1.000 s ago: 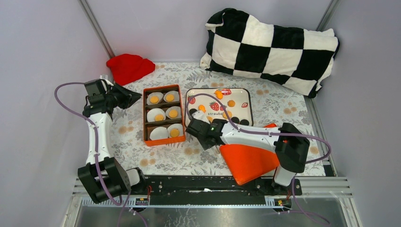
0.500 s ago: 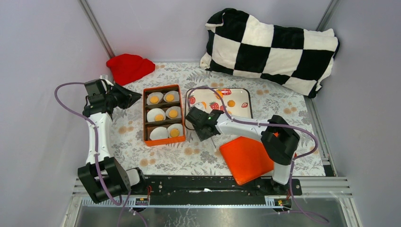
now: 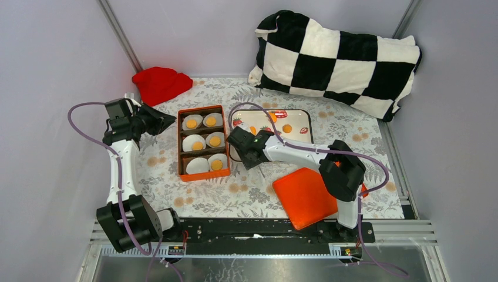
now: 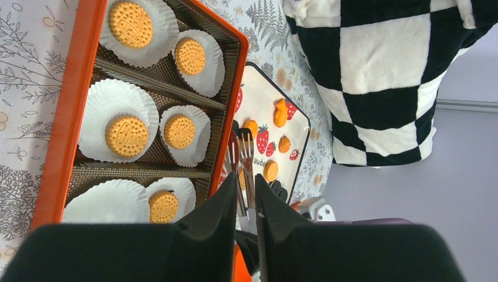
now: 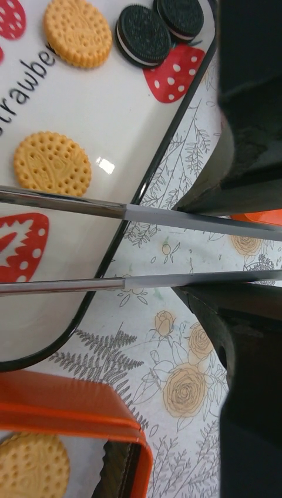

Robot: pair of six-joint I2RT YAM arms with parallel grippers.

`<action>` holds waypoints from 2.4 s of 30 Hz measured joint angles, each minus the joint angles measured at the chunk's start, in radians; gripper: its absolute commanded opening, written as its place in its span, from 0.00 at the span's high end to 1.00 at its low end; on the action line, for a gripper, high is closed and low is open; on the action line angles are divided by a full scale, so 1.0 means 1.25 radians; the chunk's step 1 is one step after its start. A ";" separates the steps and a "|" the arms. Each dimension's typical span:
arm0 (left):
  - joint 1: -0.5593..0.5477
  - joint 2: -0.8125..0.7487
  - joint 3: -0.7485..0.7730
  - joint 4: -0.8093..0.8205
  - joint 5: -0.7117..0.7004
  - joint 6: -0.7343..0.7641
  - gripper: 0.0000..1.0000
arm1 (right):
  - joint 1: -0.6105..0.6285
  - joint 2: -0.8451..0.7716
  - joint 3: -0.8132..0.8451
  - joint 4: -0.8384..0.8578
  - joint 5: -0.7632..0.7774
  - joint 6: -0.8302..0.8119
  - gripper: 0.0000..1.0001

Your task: Pack the cookies

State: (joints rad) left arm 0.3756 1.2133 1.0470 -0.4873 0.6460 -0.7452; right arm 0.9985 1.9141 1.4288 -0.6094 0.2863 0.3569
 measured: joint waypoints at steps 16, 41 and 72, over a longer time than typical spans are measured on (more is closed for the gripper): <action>0.000 0.000 0.000 0.000 -0.001 0.000 0.80 | 0.011 -0.178 0.075 -0.050 0.002 -0.029 1.00; 0.000 0.000 0.000 -0.002 -0.015 0.004 0.80 | 0.211 0.055 0.264 -0.064 -0.125 -0.098 0.95; 0.000 -0.002 0.000 0.000 -0.001 0.017 0.78 | 0.211 -0.080 0.208 -0.058 -0.029 -0.077 0.63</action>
State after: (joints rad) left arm 0.3752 1.2102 1.0473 -0.4877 0.6445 -0.7242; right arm 1.2629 1.8141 1.6890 -0.6815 0.2497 0.2607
